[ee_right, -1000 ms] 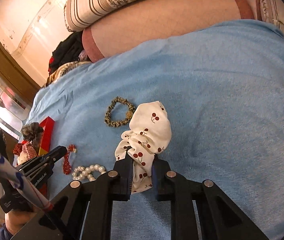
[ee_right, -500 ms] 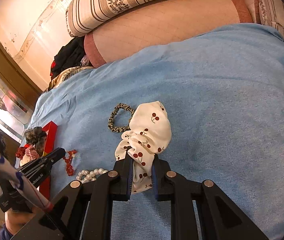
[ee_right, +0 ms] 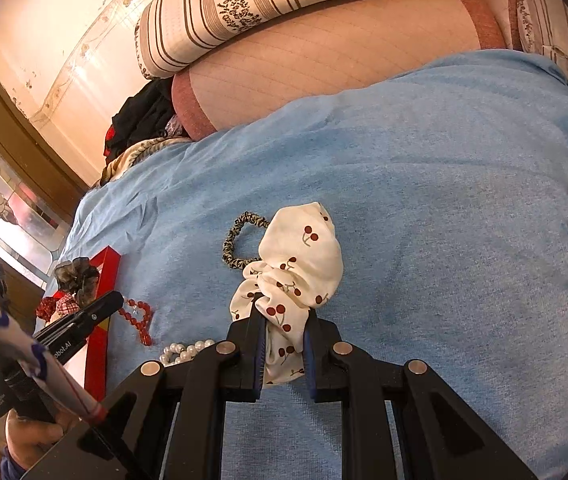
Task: Organize jewelry
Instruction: 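Carry the red bead bracelet and cherry-print scrunchie over the box lid with both grippers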
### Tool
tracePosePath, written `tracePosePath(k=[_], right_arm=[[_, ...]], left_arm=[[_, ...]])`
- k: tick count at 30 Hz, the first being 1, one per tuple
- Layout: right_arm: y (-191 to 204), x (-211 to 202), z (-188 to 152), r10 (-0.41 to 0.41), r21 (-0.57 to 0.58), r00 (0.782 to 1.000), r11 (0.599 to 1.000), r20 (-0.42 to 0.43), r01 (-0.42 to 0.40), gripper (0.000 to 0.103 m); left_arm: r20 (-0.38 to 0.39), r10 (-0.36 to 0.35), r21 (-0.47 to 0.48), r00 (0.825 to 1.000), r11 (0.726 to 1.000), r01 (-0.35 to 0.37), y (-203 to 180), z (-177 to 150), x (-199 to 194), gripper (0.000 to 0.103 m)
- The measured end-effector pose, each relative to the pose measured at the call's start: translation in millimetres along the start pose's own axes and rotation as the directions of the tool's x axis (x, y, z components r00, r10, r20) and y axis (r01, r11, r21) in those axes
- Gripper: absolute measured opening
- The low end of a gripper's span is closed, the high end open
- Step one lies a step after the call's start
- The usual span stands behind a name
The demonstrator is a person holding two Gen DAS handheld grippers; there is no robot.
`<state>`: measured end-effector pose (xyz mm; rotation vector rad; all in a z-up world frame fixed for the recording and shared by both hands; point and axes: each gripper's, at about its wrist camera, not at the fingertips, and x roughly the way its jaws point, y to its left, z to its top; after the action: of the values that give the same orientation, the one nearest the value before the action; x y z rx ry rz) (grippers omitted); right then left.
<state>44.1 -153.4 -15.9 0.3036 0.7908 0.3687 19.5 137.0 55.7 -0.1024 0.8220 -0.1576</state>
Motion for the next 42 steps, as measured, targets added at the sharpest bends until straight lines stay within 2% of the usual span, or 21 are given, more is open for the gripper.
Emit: tracePosePath(k=[11, 25, 36, 42], right_arm=[[5, -8, 0, 0.019, -0.012, 1.0, 1.0, 0.02, -0.018, 0.017], [21, -12, -1, 0.036, -0.044, 0.999, 0.998, 0.024, -0.035, 0.017], [55, -9, -9, 0.062, -0.101, 0.998, 0.993, 0.015, -0.06, 0.017], [80, -8, -17, 0.092, -0.14, 0.996, 0.986, 0.001, -0.091, 0.017]], left_arm=[[0.067, -0.027, -0.006, 0.997, 1.0, 0.027, -4, 7, -22, 0.007], [0.101, -0.036, -0.009, 0.994, 0.999, 0.037, 2, 7, -42, 0.007], [0.142, -0.023, -0.032, 0.99, 0.999, 0.028, 21, 4, -72, 0.007], [0.159, 0.007, -0.056, 0.987, 0.998, 0.002, 42, -1, -89, 0.007]])
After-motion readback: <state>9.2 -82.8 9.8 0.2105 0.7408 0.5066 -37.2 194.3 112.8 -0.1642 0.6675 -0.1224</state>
